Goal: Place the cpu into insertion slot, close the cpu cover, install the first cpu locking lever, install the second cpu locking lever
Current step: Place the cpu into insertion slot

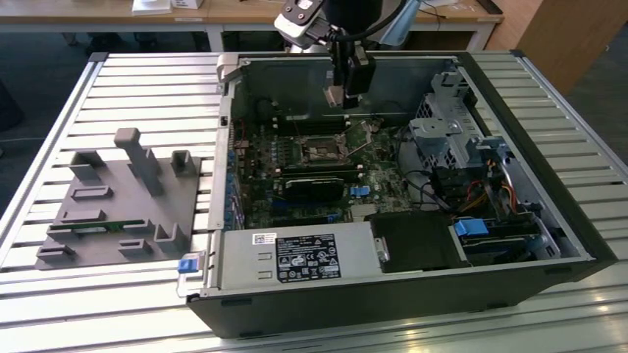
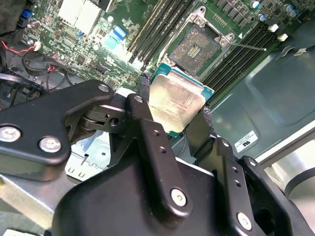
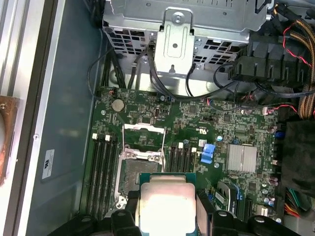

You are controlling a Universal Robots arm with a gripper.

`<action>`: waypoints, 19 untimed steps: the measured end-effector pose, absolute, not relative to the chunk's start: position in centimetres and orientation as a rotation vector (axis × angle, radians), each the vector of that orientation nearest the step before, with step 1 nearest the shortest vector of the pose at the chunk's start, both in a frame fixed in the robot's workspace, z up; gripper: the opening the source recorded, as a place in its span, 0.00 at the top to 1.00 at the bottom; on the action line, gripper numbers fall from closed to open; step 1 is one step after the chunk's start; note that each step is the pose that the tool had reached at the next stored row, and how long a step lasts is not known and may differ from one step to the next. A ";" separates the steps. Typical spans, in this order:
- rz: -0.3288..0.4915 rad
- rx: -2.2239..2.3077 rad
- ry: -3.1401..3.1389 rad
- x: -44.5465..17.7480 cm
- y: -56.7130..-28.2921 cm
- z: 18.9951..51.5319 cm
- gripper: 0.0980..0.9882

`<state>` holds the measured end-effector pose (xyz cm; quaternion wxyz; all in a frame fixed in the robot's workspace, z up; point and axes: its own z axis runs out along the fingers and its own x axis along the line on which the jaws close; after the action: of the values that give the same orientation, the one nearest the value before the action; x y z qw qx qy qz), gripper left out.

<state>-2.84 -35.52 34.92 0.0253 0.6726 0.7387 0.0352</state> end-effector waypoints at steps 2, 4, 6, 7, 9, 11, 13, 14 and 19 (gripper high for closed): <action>0.109 2.080 2.284 -2.8 -35.5 34.9 0.51; 0.109 2.080 2.284 -2.8 -35.5 34.8 0.51; 0.109 2.080 2.284 -2.8 -35.5 34.8 0.51; 0.109 2.080 2.284 -2.8 -35.5 34.8 0.51; 0.109 2.080 2.284 -2.8 -35.5 34.7 0.51; 0.109 2.080 2.284 -2.8 -35.5 34.6 0.51; 0.109 2.080 2.284 -2.8 -35.5 34.6 0.51; 0.109 2.080 2.284 -2.8 -35.5 34.6 0.51; 0.109 2.080 2.284 -2.8 -35.5 34.4 0.51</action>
<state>-2.84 -35.52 34.42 0.0253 0.6726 0.7387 0.0352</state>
